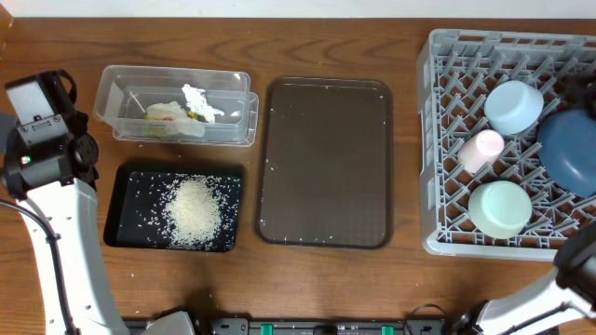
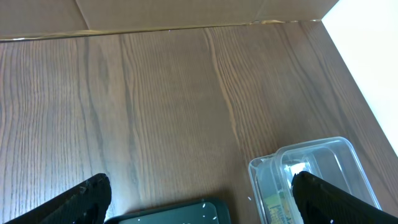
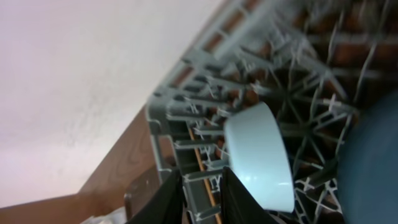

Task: Sort waste into correct bins and load items into the dishwasher rack
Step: 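Tilt the light-blue bowl upright into the rack slots and release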

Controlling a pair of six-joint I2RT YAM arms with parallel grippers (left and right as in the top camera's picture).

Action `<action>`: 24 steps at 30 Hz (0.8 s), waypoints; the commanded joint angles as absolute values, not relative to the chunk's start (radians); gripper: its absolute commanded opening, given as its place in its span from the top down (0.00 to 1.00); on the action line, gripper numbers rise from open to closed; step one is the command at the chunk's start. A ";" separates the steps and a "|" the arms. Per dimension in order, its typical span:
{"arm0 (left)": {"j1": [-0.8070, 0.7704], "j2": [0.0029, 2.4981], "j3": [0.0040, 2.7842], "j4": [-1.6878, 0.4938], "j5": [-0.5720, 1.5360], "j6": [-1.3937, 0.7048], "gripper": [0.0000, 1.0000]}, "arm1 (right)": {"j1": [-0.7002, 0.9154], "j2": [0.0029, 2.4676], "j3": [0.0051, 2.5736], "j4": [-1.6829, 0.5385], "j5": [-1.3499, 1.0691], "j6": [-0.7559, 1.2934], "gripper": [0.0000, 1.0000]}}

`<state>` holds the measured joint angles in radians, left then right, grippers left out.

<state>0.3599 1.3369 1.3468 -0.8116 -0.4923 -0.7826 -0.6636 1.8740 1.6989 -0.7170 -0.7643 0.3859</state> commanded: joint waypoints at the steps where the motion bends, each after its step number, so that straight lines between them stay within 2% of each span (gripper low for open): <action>1: 0.364 1.339 1.350 -0.815 -0.494 -0.787 0.05 | -0.612 1.796 1.701 -0.715 -0.699 0.352 0.81; 4: 0.364 1.339 1.350 -0.815 -0.494 -0.787 0.05 | -0.556 1.776 1.701 -0.731 -0.628 0.331 0.87; 8: 0.364 1.339 1.350 -0.815 -0.494 -0.787 0.05 | -0.447 1.795 1.701 -0.780 -0.379 0.327 0.99; 15: 0.364 1.339 1.350 -0.815 -0.494 -0.787 0.05 | -0.294 1.885 1.701 -0.794 -0.131 0.299 0.99; 24: 0.364 1.339 1.350 -0.815 -0.494 -0.787 0.05 | -0.300 1.944 1.701 -0.827 -0.012 0.326 0.99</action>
<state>0.3599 1.3369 1.3468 -0.8116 -0.4923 -0.7826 -0.2874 1.9404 1.7000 -0.8227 -0.0948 0.3222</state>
